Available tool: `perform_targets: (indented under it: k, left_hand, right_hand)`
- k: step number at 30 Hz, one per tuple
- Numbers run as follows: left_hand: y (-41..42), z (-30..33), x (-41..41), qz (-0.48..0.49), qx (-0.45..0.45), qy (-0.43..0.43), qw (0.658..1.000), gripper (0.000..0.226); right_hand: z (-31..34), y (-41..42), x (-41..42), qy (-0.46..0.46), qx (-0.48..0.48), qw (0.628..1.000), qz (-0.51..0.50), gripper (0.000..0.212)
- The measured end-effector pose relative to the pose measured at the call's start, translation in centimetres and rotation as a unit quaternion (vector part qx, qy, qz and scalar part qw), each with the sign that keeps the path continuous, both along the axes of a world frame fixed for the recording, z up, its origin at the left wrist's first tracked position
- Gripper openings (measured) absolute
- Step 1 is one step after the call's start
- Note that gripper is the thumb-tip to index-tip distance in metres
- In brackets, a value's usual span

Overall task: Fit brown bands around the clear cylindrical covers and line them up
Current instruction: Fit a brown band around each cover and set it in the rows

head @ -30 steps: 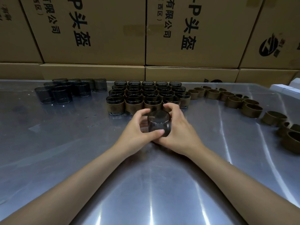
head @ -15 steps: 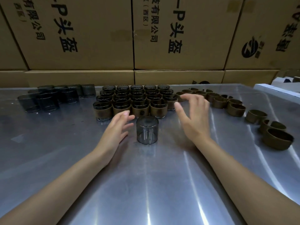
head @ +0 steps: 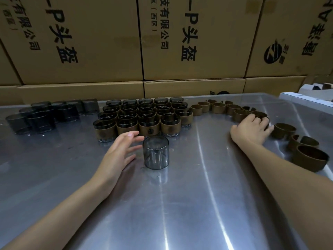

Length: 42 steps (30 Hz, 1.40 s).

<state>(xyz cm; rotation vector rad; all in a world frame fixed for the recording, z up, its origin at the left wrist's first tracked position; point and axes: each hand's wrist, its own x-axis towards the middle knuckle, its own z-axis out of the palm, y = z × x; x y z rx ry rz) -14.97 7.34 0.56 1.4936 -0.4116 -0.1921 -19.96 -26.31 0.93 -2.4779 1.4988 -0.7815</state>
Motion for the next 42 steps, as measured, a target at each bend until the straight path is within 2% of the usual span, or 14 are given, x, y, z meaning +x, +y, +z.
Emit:
perform_targets:
  k: [5, 8, 11, 13, 15, 18, 21, 25, 31, 36, 38, 41, 42]
  left_hand:
    - [-0.1, 0.0, 0.1, 0.004, 0.0, -0.001, 1.0, 0.027]
    - [-0.1, 0.0, 0.2, 0.008, -0.004, 0.006, 1.0, 0.027]
    - [-0.2, 0.1, 0.1, 0.01, 0.001, 0.008, 1.0, 0.028]
    - [-0.1, 0.2, -0.1, 0.013, 0.003, 0.009, 1.0, 0.028]
    - [-0.2, 0.4, -0.2, 0.011, 0.002, 0.01, 1.0, 0.028]
    - [-0.2, 0.6, -0.3, 0.007, 0.002, 0.01, 1.0, 0.027]
    - [-0.1, 0.7, -0.6, 0.002, 0.002, 0.009, 1.0, 0.026]
    - [0.0, 1.0, -0.8, -0.02, -0.001, 0.003, 1.0, 0.03]
    - [0.1, 1.3, -1.3, -0.092, 0.026, -0.06, 0.994, 0.063]
    - [-0.1, 1.4, -1.5, -0.116, 0.047, -0.086, 0.988, 0.06]
    - [-0.1, 1.2, -1.5, -0.123, 0.038, -0.079, 0.988, 0.055]
    - [-0.2, 0.9, -1.3, -0.124, 0.05, -0.083, 0.987, 0.04]
    - [-0.3, 0.8, -1.2, -0.122, 0.056, -0.087, 0.987, 0.033]
  right_hand:
    - [-0.2, 1.6, -0.7, 0.015, -0.067, 0.998, 0.009, 0.058]
    - [0.1, 3.0, -1.7, 0.064, -0.101, 0.992, 0.029, 0.046]
    - [0.2, 5.4, -2.3, 0.076, -0.141, 0.981, 0.112, 0.036]
    - [0.1, 7.6, -2.6, 0.031, -0.154, 0.971, 0.179, 0.031]
    - [0.1, 10.2, -2.9, -0.073, -0.158, 0.953, 0.248, 0.023]
    - [0.2, 14.4, -3.3, -0.214, -0.119, 0.909, 0.338, 0.014]
    - [0.6, 17.3, -3.6, -0.272, -0.083, 0.855, 0.434, 0.011]
    - [0.9, 18.9, -4.0, -0.225, -0.108, 0.809, 0.532, 0.021]
    - [0.9, 18.5, -4.2, -0.182, -0.115, 0.801, 0.558, 0.024]
    - [0.5, 18.7, -3.9, -0.195, -0.052, 0.798, 0.568, 0.02]
    - [0.3, 18.8, -3.6, -0.22, 0.002, 0.798, 0.561, 0.024]
    - [0.2, 18.8, -3.4, -0.25, 0.121, 0.777, 0.564, 0.015]
    - [0.1, 18.8, -3.3, -0.251, 0.158, 0.771, 0.563, 0.023]
